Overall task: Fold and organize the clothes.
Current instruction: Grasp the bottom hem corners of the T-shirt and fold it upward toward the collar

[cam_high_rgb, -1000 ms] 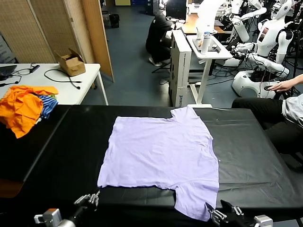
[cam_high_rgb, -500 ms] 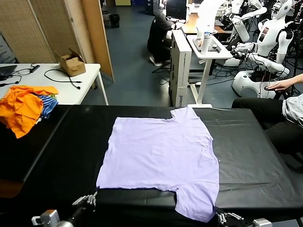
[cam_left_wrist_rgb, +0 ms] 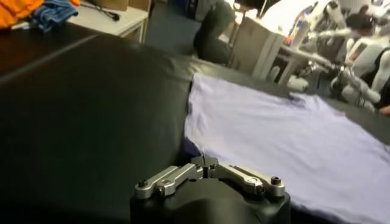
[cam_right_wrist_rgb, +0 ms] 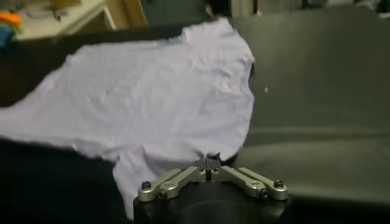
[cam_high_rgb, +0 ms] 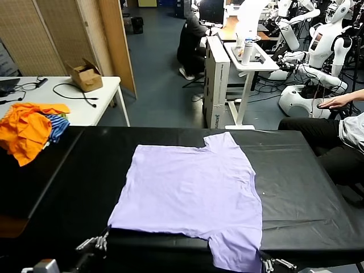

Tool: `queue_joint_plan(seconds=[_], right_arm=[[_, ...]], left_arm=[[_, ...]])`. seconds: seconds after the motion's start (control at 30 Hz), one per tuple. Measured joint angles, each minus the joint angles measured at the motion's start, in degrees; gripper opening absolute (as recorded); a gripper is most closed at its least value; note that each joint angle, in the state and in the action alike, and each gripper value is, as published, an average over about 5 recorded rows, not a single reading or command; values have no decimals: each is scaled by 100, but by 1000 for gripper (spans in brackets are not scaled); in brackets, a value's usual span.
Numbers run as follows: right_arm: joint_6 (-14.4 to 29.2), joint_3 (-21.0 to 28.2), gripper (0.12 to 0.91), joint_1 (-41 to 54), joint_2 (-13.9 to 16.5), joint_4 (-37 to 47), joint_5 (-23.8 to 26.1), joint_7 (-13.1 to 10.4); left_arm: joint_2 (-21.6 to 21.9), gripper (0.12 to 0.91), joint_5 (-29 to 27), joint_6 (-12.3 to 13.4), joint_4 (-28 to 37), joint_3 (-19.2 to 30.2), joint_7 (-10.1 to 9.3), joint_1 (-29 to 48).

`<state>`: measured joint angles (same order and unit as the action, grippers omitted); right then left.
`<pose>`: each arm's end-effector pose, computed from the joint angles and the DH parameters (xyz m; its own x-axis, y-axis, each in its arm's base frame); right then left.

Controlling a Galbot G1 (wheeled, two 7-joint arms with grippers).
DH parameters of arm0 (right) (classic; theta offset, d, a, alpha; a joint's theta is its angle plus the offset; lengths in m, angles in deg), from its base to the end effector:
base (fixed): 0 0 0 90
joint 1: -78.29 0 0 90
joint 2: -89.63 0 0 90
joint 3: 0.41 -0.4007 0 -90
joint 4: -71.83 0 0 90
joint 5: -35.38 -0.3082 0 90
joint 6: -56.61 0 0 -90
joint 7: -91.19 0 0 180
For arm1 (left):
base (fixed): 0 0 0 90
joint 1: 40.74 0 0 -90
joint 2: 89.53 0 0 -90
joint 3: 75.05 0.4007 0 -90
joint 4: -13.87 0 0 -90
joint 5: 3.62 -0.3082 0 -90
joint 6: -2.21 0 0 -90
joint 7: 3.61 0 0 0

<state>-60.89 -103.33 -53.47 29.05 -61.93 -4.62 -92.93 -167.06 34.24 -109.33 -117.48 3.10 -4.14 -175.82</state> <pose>0.0693 -0.1355 -0.2481 -0.8833 -0.1854 0.4306 -0.1398 0.9808 0.1356 0.0309 0.0889 -0.2890 -0.9160 0.1140 0.3847 -0.0304 0.9363 -0.3498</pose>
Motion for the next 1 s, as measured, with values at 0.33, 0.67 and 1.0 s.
queue_joint_plan(seconds=[0.33, 0.67, 1.0], right_arm=[[2, 740, 139, 1373, 104, 1118, 293, -161], [-1, 1346, 139, 2265, 167, 1728, 481, -218], [-6, 1527, 139, 2576, 140, 2038, 603, -326]], left_arm=[[162, 146, -553, 16, 660, 354, -98, 1131], [402, 146, -966, 4, 1239, 781, -142, 1857], [717, 146, -966, -25, 1600, 950, -157, 2210]])
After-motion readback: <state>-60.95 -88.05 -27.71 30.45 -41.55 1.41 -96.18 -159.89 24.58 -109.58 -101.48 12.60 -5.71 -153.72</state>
